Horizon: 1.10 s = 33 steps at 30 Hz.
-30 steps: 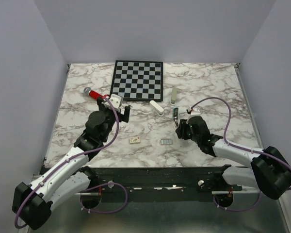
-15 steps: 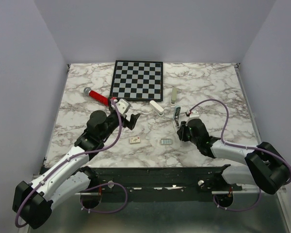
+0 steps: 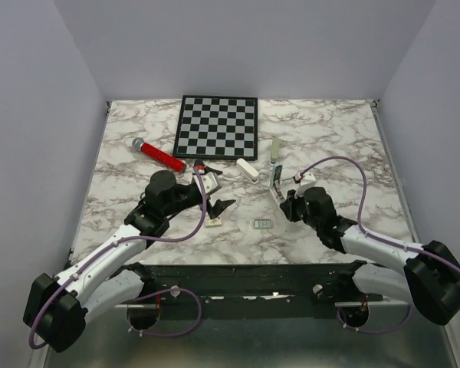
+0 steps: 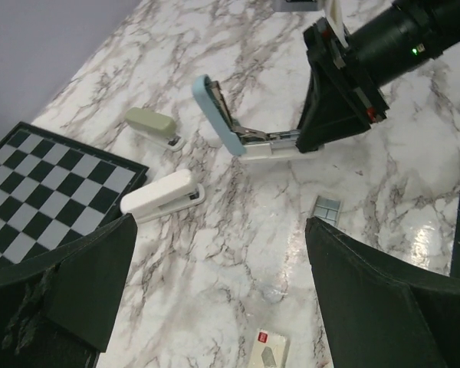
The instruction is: Load the staples into the stapler
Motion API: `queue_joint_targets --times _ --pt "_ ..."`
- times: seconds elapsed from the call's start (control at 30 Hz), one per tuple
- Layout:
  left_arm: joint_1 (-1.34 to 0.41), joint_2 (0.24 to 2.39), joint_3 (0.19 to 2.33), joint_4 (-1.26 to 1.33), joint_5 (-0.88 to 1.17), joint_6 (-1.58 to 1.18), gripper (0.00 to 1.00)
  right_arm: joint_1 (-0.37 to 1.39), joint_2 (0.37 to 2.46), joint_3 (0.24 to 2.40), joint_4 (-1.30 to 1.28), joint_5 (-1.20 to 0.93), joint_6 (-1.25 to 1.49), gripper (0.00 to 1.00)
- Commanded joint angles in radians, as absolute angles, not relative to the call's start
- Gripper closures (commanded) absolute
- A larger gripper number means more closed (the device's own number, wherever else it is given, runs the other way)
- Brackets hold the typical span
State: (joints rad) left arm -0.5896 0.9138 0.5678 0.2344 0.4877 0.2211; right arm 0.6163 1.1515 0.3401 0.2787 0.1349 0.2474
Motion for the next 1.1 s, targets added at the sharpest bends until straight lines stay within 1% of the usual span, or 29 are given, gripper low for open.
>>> queue_joint_targets --times 0.0,0.1,0.23,0.27,0.37,0.47,0.63,0.73,0.83,0.9,0.97,1.07 --pt "-0.591 0.966 0.638 0.170 0.693 0.322 0.01 0.621 1.033 0.371 0.241 0.026 0.152 0.92" --pt "-0.581 0.994 0.664 0.140 0.733 0.333 0.01 0.621 0.962 0.391 0.209 -0.047 0.114 0.96" --pt "-0.549 1.015 0.698 0.143 0.824 0.333 0.01 0.621 0.898 0.443 0.138 -0.185 0.026 0.97" --pt "-0.543 1.029 0.712 0.120 0.866 0.337 0.01 0.623 0.882 0.451 0.112 -0.248 0.015 0.97" --pt "-0.526 1.058 0.765 0.081 0.911 0.350 0.01 0.621 0.844 0.500 0.054 -0.346 -0.032 0.97" --pt "-0.519 1.089 0.796 0.101 0.966 0.338 0.01 0.621 0.825 0.546 0.008 -0.406 -0.060 0.97" --pt "-0.518 1.140 0.853 0.089 1.029 0.330 0.01 0.621 0.834 0.566 -0.026 -0.408 -0.087 0.97" --pt "-0.518 1.161 0.896 0.058 1.071 0.351 0.01 0.621 0.842 0.577 -0.040 -0.451 -0.098 0.97" --pt "-0.523 1.198 0.971 -0.066 1.103 0.420 0.03 0.621 0.856 0.598 -0.060 -0.486 -0.112 0.97" --pt "-0.535 1.239 1.014 -0.187 1.118 0.463 0.06 0.621 0.865 0.612 -0.069 -0.509 -0.118 0.97" --pt "-0.574 1.281 1.075 -0.318 1.111 0.549 0.07 0.623 0.874 0.624 -0.077 -0.535 -0.127 0.97" --pt "-0.620 1.310 1.117 -0.377 1.100 0.583 0.08 0.621 0.894 0.649 -0.087 -0.557 -0.136 0.97"
